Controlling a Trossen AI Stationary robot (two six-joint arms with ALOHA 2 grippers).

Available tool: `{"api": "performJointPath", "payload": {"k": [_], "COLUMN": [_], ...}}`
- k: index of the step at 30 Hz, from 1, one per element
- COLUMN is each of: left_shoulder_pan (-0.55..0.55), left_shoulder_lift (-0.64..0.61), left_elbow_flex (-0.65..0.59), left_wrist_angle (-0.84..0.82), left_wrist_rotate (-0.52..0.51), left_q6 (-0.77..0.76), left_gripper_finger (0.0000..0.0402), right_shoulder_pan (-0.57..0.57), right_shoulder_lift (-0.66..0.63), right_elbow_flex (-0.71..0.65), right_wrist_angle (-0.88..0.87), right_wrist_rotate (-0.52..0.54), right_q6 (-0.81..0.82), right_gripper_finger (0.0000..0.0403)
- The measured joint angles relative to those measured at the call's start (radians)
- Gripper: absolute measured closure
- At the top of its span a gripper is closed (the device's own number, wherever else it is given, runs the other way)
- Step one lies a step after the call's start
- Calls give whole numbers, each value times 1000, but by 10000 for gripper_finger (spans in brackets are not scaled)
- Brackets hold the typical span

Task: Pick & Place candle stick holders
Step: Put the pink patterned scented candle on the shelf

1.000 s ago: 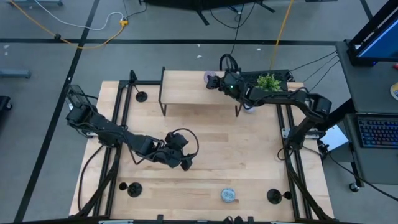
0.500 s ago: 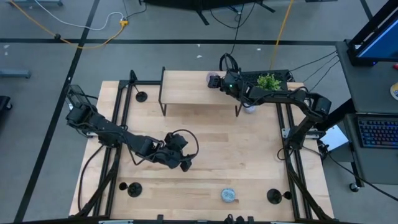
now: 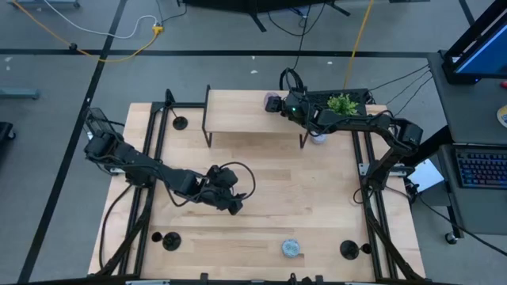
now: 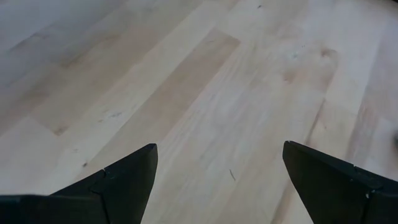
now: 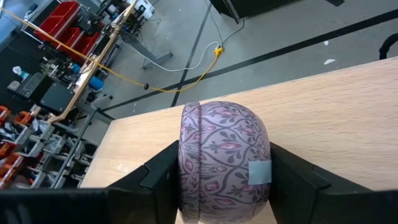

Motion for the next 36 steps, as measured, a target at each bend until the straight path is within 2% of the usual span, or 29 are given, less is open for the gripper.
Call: {"api": "performJointPath", "payload": {"k": [36], "left_shoulder_pan": [-30], "left_shoulder_lift": [-2], "left_elbow_flex": [0], "left_wrist_angle": [-20], "left_wrist_rotate": [-8], "left_q6": [47], "left_gripper_finger": [50], "right_shoulder_pan": [-1], "right_shoulder_lift": [2], "right_elbow_flex": [-2], "right_wrist_angle": [-34], "right_wrist_rotate": [-35], "right_q6": [55], "right_gripper_finger": [208]}}
